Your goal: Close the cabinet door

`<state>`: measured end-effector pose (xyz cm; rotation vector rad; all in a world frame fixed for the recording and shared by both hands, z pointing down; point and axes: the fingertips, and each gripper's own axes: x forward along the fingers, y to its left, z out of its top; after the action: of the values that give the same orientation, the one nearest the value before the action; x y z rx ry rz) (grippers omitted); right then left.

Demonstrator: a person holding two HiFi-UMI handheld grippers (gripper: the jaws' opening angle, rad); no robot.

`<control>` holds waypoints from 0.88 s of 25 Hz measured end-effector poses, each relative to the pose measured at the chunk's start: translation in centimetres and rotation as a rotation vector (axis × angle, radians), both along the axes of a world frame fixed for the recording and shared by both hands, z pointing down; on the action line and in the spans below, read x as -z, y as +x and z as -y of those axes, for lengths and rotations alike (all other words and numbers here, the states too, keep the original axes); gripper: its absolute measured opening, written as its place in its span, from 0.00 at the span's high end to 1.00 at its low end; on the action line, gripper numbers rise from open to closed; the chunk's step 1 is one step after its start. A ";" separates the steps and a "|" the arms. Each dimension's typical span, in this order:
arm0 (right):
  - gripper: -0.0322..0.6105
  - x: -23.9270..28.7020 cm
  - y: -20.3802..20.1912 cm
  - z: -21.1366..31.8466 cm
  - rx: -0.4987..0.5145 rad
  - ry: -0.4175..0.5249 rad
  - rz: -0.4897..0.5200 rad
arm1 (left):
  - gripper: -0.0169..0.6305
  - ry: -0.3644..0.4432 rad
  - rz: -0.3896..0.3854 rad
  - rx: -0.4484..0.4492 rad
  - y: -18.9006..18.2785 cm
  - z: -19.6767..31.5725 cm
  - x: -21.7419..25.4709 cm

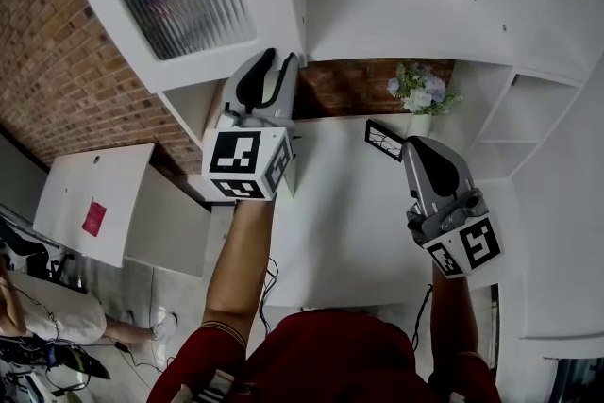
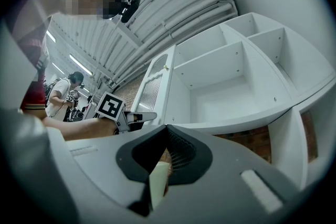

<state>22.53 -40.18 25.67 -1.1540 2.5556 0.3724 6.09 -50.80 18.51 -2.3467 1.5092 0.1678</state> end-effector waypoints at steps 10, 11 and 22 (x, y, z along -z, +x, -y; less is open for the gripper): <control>0.93 0.1 0.4 -0.1 0.011 0.001 0.001 | 0.80 -0.007 -0.007 0.001 0.0 -0.8 -0.4; 0.93 0.1 0.4 -0.1 0.012 0.000 0.002 | 0.80 -0.007 -0.007 -0.001 0.0 -0.9 -0.5; 0.93 0.6 -1.0 -0.6 0.050 0.004 0.008 | 0.90 -0.014 -0.018 -0.083 0.8 -4.3 -1.7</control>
<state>21.52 -39.54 25.04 -1.0864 2.5702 0.3597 6.92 -46.48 20.24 -2.4265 1.4264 0.2005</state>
